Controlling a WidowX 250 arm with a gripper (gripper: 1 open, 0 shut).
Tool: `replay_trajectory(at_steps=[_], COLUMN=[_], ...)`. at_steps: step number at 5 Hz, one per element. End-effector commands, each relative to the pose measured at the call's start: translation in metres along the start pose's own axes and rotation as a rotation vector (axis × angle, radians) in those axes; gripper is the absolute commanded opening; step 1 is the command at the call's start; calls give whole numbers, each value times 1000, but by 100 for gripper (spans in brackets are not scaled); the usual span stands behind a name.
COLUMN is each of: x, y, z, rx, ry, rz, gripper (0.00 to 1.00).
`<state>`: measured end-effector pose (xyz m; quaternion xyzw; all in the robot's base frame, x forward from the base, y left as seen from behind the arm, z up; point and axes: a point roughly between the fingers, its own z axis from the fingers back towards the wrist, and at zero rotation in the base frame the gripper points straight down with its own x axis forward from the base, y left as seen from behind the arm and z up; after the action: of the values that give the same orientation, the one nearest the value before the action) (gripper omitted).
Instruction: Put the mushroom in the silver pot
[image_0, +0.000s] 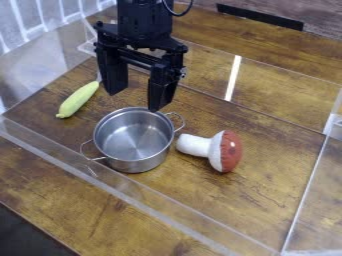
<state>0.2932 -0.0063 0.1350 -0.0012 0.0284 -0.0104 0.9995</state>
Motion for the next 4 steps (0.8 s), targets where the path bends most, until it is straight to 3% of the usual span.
replay_trajectory(at_steps=[1, 2, 3, 4], x=[-10, -9, -7, -2], y=[2, -1, -13, -28], z=[-7, -19, -27, -23], rx=[-6, -14, -28, -43], ry=[35, 68, 71, 71], rz=[31, 90, 224, 365], gripper=[100, 100, 100, 100])
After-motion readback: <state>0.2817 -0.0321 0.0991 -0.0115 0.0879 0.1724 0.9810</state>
